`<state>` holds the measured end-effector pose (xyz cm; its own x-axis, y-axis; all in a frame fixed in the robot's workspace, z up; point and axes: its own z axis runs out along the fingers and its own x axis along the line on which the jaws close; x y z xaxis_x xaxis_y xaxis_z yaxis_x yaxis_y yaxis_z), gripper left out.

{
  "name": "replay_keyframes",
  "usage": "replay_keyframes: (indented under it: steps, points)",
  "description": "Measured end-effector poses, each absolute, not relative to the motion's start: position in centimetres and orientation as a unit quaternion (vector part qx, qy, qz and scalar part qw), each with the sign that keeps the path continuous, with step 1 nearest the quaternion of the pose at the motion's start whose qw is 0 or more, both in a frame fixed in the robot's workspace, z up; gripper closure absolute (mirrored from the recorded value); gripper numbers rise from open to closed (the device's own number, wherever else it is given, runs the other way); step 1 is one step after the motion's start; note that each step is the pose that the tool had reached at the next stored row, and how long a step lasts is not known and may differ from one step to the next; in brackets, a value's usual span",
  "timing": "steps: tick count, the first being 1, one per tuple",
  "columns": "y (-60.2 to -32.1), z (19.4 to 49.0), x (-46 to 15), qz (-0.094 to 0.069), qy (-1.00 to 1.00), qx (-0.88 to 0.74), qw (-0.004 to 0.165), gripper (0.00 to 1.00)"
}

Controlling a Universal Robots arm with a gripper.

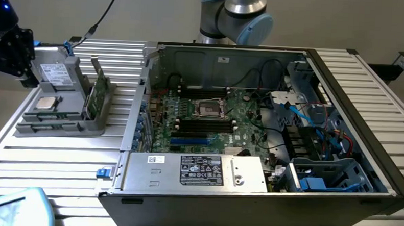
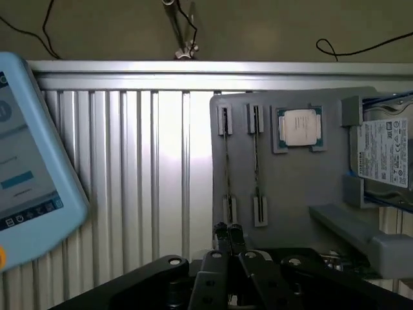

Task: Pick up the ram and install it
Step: 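Pick up the ram and move it above insertion slot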

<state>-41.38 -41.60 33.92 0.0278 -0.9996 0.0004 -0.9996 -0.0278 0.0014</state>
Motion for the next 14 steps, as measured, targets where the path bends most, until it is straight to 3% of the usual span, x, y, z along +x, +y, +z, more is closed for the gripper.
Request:
replay_keyframes:
  steps: [10, 12, 14]
  points:
    - [-41.60, 33.89, -41.40, 0.001, -0.665, 0.747, 0.002, 0.89]
    - [-41.59, 33.90, -41.40, 0.001, -0.665, 0.747, 0.002, 0.82]
    - [-41.60, 33.89, -41.40, 0.001, -0.665, 0.747, 0.002, 0.82]
